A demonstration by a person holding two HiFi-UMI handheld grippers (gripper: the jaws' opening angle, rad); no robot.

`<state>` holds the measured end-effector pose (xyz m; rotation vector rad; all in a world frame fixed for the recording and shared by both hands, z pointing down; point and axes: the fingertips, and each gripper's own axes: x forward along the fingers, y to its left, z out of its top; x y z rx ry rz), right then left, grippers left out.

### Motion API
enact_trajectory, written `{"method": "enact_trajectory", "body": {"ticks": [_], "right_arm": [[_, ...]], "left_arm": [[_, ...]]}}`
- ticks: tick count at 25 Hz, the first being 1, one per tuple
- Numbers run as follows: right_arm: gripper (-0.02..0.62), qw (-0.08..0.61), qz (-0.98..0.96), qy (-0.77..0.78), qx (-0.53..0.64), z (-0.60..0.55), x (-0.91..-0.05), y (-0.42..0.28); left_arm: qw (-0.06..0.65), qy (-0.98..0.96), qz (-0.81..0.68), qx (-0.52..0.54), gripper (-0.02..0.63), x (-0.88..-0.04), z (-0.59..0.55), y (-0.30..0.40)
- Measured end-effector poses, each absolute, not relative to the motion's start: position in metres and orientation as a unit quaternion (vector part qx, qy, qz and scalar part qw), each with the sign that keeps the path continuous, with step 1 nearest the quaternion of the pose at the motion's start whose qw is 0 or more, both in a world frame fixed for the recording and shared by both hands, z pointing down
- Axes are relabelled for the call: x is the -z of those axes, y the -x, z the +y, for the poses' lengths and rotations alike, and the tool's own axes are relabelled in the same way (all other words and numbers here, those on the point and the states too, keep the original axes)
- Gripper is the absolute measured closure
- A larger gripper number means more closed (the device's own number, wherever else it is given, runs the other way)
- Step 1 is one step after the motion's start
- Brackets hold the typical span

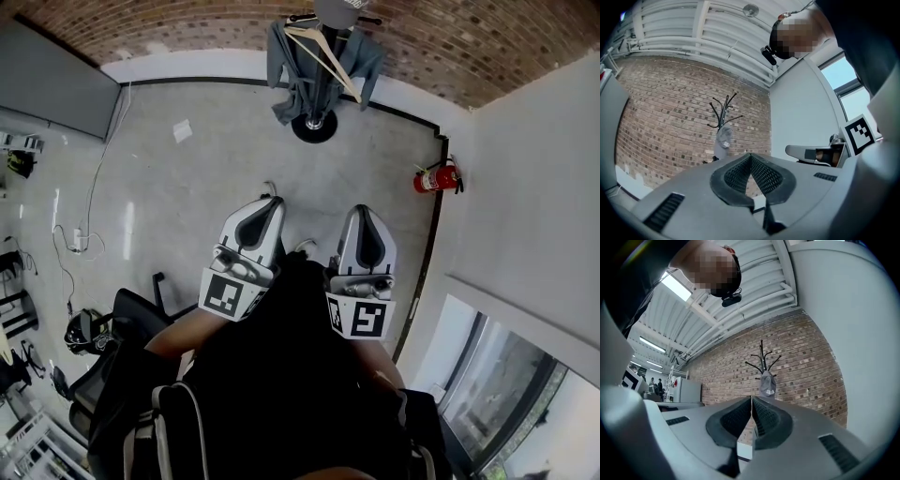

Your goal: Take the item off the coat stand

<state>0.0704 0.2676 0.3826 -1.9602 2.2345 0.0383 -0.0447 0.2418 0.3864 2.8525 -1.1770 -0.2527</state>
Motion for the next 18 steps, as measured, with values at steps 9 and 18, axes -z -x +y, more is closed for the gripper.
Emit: {"method": "enact_trajectory", "body": {"ticks": [9,18], "right_arm": [[0.572,0.062,0.743,0.666,-0.008,0.235,-0.391,-0.074],[0.574,0.071,0.734,0.675,-0.024,0.168,-0.377,-0.08]], "left_arm": [[0.027,-0.929,-0.363,0.07,0.588,-0.4,0.2,0.029],[0.045,-0.938,-0.337,0.066,0.588,-0.404,0.131,0.003]]}}
